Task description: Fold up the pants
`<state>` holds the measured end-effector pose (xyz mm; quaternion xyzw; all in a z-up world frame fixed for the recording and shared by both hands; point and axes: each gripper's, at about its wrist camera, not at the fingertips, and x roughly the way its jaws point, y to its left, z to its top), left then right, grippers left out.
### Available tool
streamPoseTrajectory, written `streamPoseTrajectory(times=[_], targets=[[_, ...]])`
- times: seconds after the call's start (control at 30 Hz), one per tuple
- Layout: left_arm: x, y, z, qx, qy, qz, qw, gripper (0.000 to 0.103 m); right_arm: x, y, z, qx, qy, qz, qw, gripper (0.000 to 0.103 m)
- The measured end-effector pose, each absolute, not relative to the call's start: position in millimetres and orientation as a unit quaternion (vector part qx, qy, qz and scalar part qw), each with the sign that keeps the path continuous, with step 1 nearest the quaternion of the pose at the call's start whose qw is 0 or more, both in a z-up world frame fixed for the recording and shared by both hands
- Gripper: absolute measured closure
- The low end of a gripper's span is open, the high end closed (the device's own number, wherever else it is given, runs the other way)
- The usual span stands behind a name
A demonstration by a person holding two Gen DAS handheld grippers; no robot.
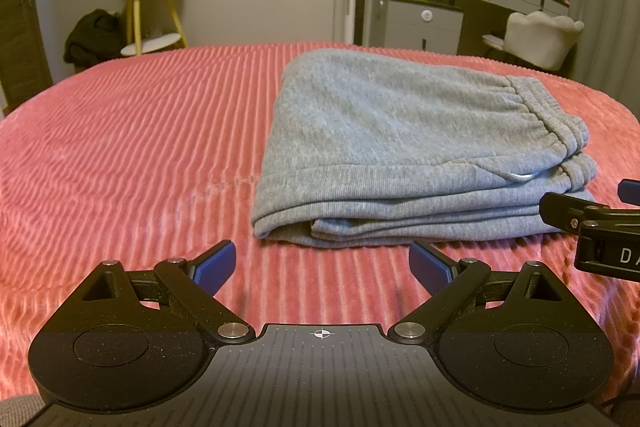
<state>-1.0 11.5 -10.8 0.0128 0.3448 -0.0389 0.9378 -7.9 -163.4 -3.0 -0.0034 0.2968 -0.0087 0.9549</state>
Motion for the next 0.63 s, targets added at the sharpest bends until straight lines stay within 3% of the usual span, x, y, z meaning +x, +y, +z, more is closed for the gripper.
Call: streamPoseTrajectory(times=[0.63], targets=[[-2.6,10.3,-11.7,0.015,0.340,-0.039,0.940,0.006,-8.2,-163.5,-2.5,-0.004,0.296,-0.009,0.955,0.004]])
